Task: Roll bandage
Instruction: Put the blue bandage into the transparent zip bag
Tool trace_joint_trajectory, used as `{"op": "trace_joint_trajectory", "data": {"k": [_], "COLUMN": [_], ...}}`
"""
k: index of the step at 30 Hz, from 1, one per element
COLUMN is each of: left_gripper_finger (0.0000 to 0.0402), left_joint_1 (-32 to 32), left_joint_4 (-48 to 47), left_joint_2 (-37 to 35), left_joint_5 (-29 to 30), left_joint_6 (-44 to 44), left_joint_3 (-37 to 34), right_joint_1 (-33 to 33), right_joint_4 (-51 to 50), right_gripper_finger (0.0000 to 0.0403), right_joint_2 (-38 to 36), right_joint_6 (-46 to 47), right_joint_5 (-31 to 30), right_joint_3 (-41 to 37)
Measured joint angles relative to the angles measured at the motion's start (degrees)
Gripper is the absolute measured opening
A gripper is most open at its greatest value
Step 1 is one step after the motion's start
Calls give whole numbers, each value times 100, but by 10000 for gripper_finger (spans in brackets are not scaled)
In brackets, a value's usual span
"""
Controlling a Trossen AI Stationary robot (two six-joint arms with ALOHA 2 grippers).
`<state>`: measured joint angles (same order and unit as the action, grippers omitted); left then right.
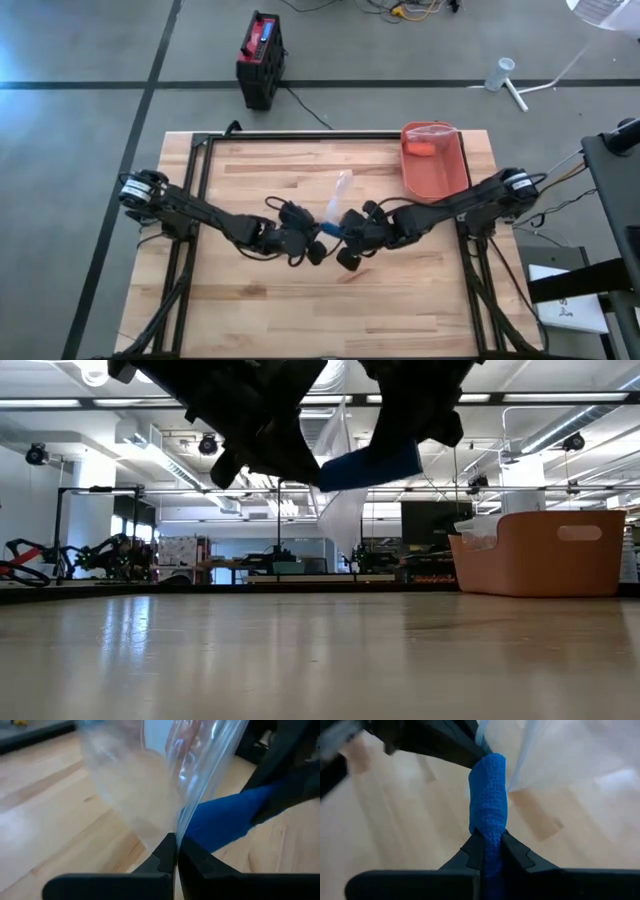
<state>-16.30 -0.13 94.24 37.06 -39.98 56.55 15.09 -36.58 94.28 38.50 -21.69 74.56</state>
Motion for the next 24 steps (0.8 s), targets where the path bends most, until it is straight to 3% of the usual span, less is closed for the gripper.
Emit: {"op": "trace_joint_trajectory", "data": {"k": [7, 19, 24], "left_gripper_finger": [0, 0, 0], "left_joint_1": [-157, -262, -291], "left_joint_4": [386, 643, 1057], "left_joint_2": [28, 296, 560], "left_joint_5": [333, 167, 205], "left_joint_6": [578, 387, 494], "left_joint_3": [-15, -37, -38], "right_joint_1": [-279, -402, -378], "right_joint_4": [-89, -87, 371], "right_gripper_finger": [24, 24, 28], "right_joint_2": [-149, -531, -531], "right_joint_6": [1035, 1467, 1465], "right_joint_5": [374, 63, 573], "right_joint_3": [0, 11, 4]}}
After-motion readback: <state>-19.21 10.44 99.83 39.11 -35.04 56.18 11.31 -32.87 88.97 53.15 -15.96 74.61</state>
